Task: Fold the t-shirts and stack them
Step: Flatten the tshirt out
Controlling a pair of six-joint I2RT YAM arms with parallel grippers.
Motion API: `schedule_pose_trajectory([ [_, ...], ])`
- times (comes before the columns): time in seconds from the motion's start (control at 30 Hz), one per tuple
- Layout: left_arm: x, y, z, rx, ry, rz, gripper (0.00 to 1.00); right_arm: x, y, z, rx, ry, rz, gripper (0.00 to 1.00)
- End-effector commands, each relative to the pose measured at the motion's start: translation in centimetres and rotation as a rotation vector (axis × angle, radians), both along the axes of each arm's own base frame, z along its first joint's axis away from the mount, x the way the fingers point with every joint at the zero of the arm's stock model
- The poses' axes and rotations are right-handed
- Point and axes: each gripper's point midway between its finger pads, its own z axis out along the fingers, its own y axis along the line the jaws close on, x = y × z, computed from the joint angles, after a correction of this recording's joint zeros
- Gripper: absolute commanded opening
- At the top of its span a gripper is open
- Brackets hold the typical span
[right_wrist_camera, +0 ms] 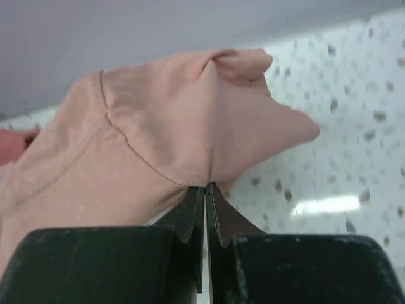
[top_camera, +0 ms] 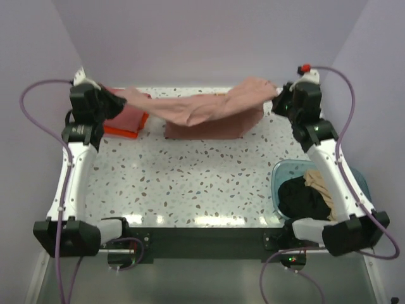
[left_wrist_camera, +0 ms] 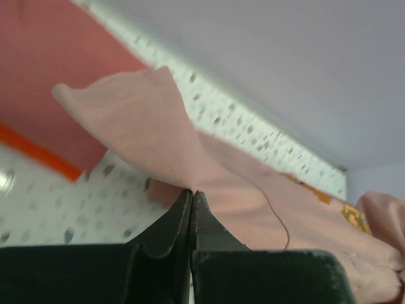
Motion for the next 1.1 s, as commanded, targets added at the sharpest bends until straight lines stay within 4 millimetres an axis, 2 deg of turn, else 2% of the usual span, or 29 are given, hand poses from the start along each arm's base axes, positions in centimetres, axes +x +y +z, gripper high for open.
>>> schedule_pose_trajectory([
  [0.0, -5.5, 0.2, -10.7, -0.012, 0.191, 0.022, 0.0, -5.2, -0.4, -6.1, 0.048, 0.093, 0.013, 0.0],
  [0.03, -6.8, -0.4, -13.0, -0.034, 0.235, -0.001, 0.0, -6.9, 0.3, -9.8, 0.056, 0.183, 0.061, 0.0],
  [0.07, -8.7, -0.7, -17.1, -0.044, 0.329, -0.011, 0.0, -8.0, 0.4, -10.1, 0.065, 0.19, 0.075, 0.0],
  [0.13, -10.8, -0.5, -19.3, -0.03, 0.402, -0.002, 0.0, -9.5, 0.3, -11.2, 0.064, 0.242, 0.084, 0.0],
  [0.17, -11.2, -0.4, -19.8, -0.013, 0.421, -0.002, 0.0, -10.1, 0.3, -10.5, 0.067, 0.218, 0.093, 0.0],
  [0.23, -11.7, -0.4, -19.5, -0.009, 0.428, -0.01, 0.0, -10.8, 0.9, -9.6, 0.079, 0.201, 0.134, 0.0],
  [0.27, -11.5, -0.5, -18.3, -0.007, 0.404, -0.019, 0.0, -11.1, 0.9, -9.0, 0.078, 0.188, 0.142, 0.0],
  [0.33, -11.4, -0.9, -16.0, -0.011, 0.342, -0.036, 0.0, -11.7, 0.7, -6.3, 0.078, 0.127, 0.15, 0.0],
  [0.4, -11.1, -0.8, -11.7, -0.003, 0.227, -0.033, 0.0, -12.4, 1.1, -4.0, 0.09, 0.067, 0.182, 0.0],
  [0.43, -11.1, -0.8, -10.0, 0.0, 0.189, -0.031, 0.0, -12.9, 1.1, -2.1, 0.096, 0.027, 0.194, 0.0],
  [0.47, -11.1, -0.6, -6.4, 0.009, 0.109, -0.022, 0.0, -13.3, 1.2, -0.8, 0.097, -0.002, 0.204, 0.0],
  [0.5, -11.5, -0.6, -4.1, 0.014, 0.053, -0.018, 0.0, -13.7, 1.1, 0.4, 0.095, -0.028, 0.211, 0.0],
  [0.53, -11.8, -0.5, -2.3, 0.021, 0.013, -0.014, 0.0, -14.6, 0.9, 3.0, 0.095, -0.087, 0.214, 0.0],
  [0.57, -12.7, -0.3, 1.5, 0.028, -0.067, 0.002, 0.0, -15.6, 0.5, 5.6, 0.092, -0.148, 0.211, 0.0],
  [0.6, -13.2, -0.3, 3.6, 0.031, -0.119, 0.003, 0.0, -15.6, 0.5, 5.6, 0.088, -0.149, 0.212, 0.0],
  [0.63, -14.0, 0.1, 5.3, 0.042, -0.148, 0.024, 0.0, -16.9, 0.1, 8.2, 0.09, -0.21, 0.209, 0.0],
  [0.67, -15.4, 0.2, 9.3, 0.047, -0.239, 0.041, 0.0, -17.6, -0.1, 9.4, 0.087, -0.236, 0.204, 0.0],
  [0.7, -16.4, 0.5, 11.1, 0.052, -0.279, 0.06, 0.0, -18.2, -0.4, 10.6, 0.085, -0.263, 0.201, 0.0],
  [0.73, -17.4, 0.7, 12.6, 0.056, -0.308, 0.078, 0.0, -19.7, -0.7, 12.9, 0.087, -0.309, 0.201, 0.0],
  [0.77, -19.3, 1.2, 16.1, 0.06, -0.394, 0.112, 0.0, -20.4, -0.9, 14.1, 0.085, -0.336, 0.203, 0.0],
  [0.8, -20.3, 1.4, 17.6, 0.061, -0.428, 0.126, 0.0, -21.2, -1.0, 15.1, 0.085, -0.36, 0.208, 0.0],
  [0.83, -21.2, 1.8, 18.6, 0.065, -0.445, 0.15, 0.0, -22.8, -1.2, 16.9, 0.088, -0.405, 0.218, 0.0],
  [0.87, -23.2, 2.0, 21.3, 0.065, -0.513, 0.169, 0.0, -23.5, -1.4, 17.8, 0.086, -0.425, 0.216, 0.0],
  [0.93, -24.9, 2.5, 23.1, 0.066, -0.553, 0.202, 0.0, -25.6, -1.8, 19.9, 0.092, -0.475, 0.219, 0.0],
  [0.97, -26.4, 2.5, 25.0, 0.062, -0.607, 0.213, 0.0, -26.3, -1.9, 20.5, 0.095, -0.492, 0.22, 0.0],
  [1.0, -27.0, 2.5, 25.8, 0.064, -0.629, 0.214, 0.0, -26.9, -2.0, 21.1, 0.095, -0.508, 0.222, 0.0],
  [1.03, -28.6, 2.4, 27.2, 0.062, -0.676, 0.212, 0.0, -28.1, -2.1, 22.1, 0.098, -0.541, 0.228, 0.0],
  [1.07, -28.8, 2.4, 27.7, 0.062, -0.686, 0.214, 0.0, -28.7, -2.3, 22.6, 0.1, -0.558, 0.228, 0.0],
])
